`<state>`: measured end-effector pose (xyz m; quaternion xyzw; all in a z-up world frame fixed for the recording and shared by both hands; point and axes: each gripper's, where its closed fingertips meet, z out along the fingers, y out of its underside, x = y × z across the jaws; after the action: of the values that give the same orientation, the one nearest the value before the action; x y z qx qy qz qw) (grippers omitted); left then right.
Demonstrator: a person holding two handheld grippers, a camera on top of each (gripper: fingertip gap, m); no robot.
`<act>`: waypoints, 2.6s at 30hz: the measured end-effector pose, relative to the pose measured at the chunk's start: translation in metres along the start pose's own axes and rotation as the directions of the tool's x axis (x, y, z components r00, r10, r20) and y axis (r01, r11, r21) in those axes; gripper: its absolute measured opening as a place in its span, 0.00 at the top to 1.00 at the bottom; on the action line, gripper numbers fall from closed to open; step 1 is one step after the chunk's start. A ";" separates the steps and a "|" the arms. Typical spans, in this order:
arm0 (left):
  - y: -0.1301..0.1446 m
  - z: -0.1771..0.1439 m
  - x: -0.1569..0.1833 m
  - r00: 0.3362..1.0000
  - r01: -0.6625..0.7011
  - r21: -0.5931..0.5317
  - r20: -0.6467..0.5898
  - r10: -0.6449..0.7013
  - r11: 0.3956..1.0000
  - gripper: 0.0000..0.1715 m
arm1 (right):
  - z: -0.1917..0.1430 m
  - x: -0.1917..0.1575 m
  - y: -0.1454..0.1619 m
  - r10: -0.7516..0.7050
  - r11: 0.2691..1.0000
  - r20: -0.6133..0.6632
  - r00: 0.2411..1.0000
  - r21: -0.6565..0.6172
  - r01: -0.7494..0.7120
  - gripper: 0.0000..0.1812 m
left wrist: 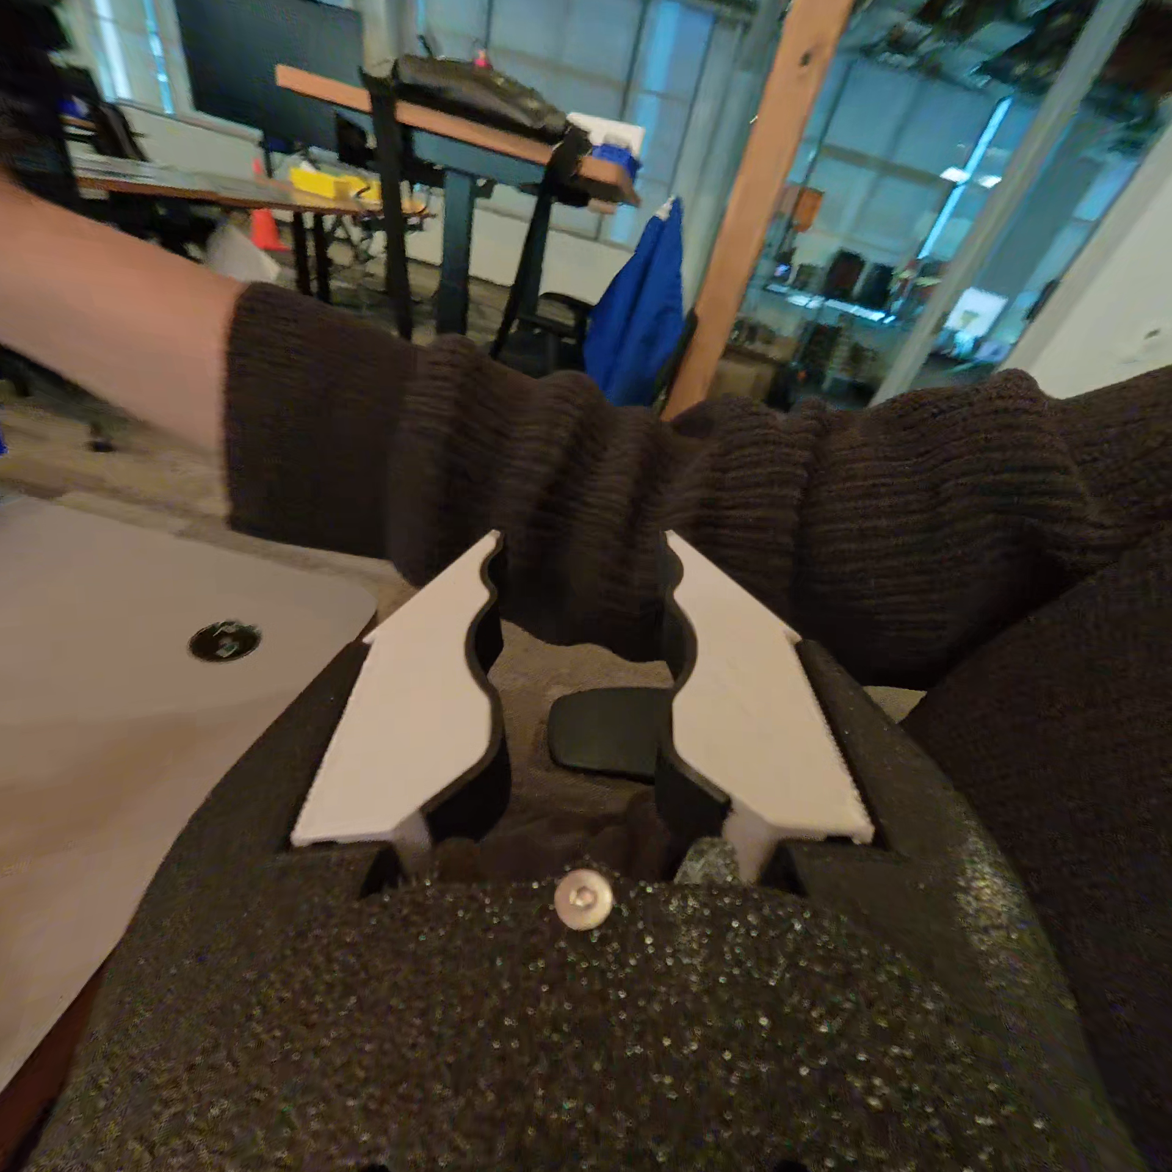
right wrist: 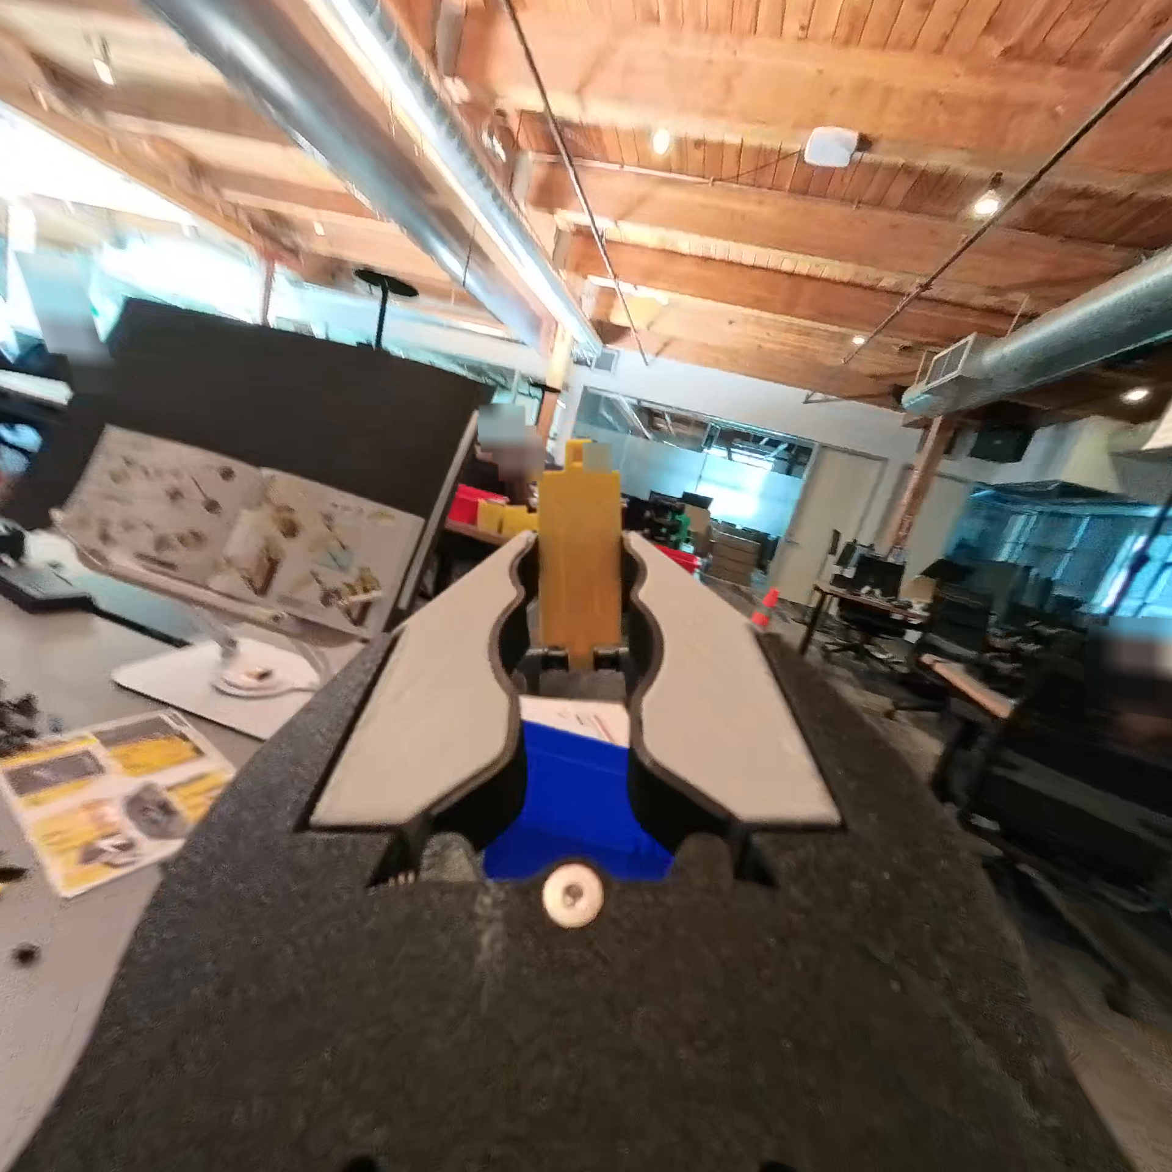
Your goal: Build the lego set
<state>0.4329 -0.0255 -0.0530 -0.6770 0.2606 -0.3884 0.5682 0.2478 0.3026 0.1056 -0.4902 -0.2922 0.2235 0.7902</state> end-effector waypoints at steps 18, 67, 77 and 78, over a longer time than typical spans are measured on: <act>-0.118 -0.122 0.048 0.805 0.258 0.343 -0.593 -0.004 0.903 0.97 | 0.068 0.174 0.034 -0.755 0.611 -0.235 0.612 -0.592 0.526 0.86; 0.003 -0.165 -0.173 0.976 0.165 0.088 -0.160 -0.150 0.982 1.00 | -0.230 -0.232 0.075 0.503 0.855 0.543 0.672 -0.428 -0.294 0.85; 0.021 -0.158 -0.156 0.956 0.131 -0.034 -0.260 -0.136 0.991 0.99 | -0.243 -0.253 0.077 0.696 0.716 0.561 0.449 -0.590 -0.374 0.88; 0.020 -0.157 -0.155 0.954 0.128 -0.031 -0.269 -0.132 0.991 0.99 | -0.243 -0.254 0.079 0.692 0.718 0.559 0.456 -0.595 -0.360 0.88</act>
<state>0.2184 0.0038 -0.0997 -0.6372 0.2931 -0.5120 0.4958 0.2228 0.0166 -0.1122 -0.5652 -0.4587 0.5803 0.3652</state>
